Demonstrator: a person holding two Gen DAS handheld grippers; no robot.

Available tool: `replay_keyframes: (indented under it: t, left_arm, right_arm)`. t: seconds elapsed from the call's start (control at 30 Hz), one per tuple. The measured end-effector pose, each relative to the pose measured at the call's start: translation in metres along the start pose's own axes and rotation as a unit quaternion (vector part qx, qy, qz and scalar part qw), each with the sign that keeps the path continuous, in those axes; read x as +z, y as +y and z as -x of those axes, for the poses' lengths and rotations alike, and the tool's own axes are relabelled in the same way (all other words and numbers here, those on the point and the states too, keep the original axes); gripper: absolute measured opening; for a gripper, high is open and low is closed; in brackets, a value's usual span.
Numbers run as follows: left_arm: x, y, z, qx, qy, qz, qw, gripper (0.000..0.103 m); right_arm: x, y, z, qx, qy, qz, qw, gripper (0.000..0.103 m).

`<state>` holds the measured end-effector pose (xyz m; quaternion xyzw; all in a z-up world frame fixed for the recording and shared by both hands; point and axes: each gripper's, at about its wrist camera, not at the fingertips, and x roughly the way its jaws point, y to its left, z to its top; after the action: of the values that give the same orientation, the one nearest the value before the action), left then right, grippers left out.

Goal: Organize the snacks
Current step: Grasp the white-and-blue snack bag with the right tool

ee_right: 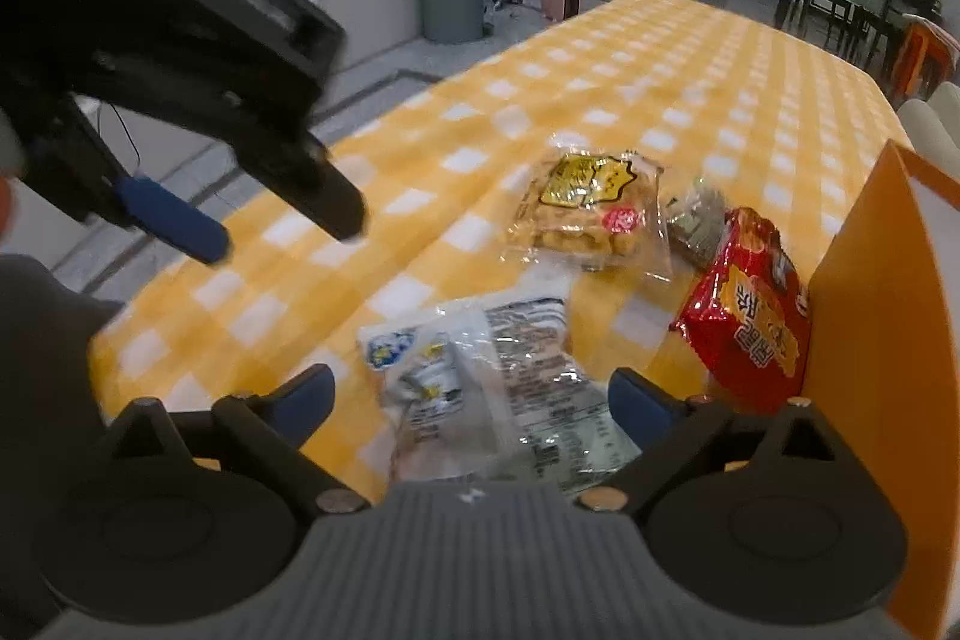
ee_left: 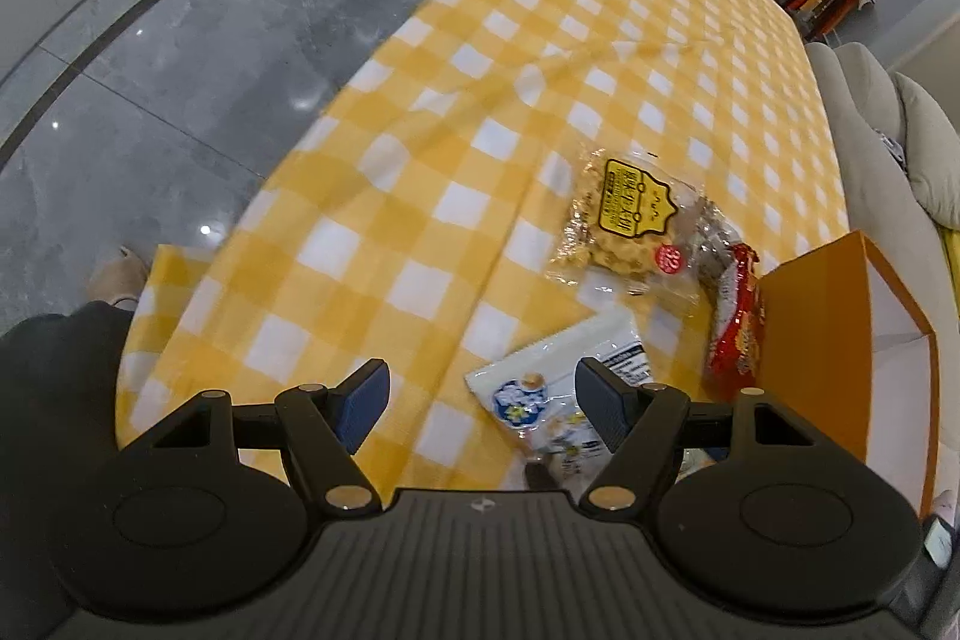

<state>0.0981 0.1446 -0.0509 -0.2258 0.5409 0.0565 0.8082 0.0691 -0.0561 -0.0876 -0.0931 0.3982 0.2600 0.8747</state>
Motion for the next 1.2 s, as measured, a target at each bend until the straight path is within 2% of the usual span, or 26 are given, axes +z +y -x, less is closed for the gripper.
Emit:
replay_keyframes:
  t: [0.1, 0.23, 0.37, 0.6, 0.73, 0.87, 1.03, 1.13, 1.2]
  left_arm:
    - [0.001, 0.005, -0.003, 0.003, 0.004, 0.007, 1.0, 0.083]
    - [0.001, 0.008, -0.003, 0.007, 0.003, 0.015, 0.9999, 0.083]
    - [0.001, 0.007, 0.0, 0.005, -0.005, 0.013, 0.9999, 0.083]
    - [0.0, 0.002, -0.005, -0.008, -0.01, 0.011, 0.9999, 0.083]
    - [0.002, -0.004, -0.003, -0.015, -0.045, 0.004, 0.9989, 0.083]
    - [0.014, -0.019, -0.006, -0.026, -0.07, -0.038, 0.9965, 0.083]
    - [0.041, -0.035, -0.027, -0.038, -0.017, -0.039, 0.9984, 0.083]
    - [0.055, -0.054, -0.037, -0.049, -0.01, -0.06, 0.997, 0.083]
    - [0.063, -0.069, -0.044, -0.053, -0.021, -0.075, 0.9955, 0.085]
  right_arm:
    - [0.001, -0.008, -0.015, -0.009, -0.003, -0.001, 1.0, 0.1]
    - [0.002, -0.01, -0.028, 0.006, 0.007, 0.004, 1.0, 0.1]
    - [-0.002, 0.0, -0.037, 0.003, 0.012, 0.042, 0.999, 0.1]
    - [-0.014, -0.004, -0.032, 0.019, -0.008, 0.031, 0.999, 0.083]
    - [-0.012, -0.004, -0.035, -0.022, -0.014, -0.008, 1.0, 0.081]
    - [-0.008, -0.012, -0.037, -0.081, -0.006, -0.069, 0.994, 0.081]
    - [-0.002, -0.023, -0.041, -0.11, 0.009, -0.107, 0.988, 0.081]
    - [-0.002, -0.022, -0.041, -0.11, 0.005, -0.105, 0.988, 0.081]
    - [-0.004, -0.023, -0.041, -0.106, 0.002, -0.101, 0.989, 0.081]
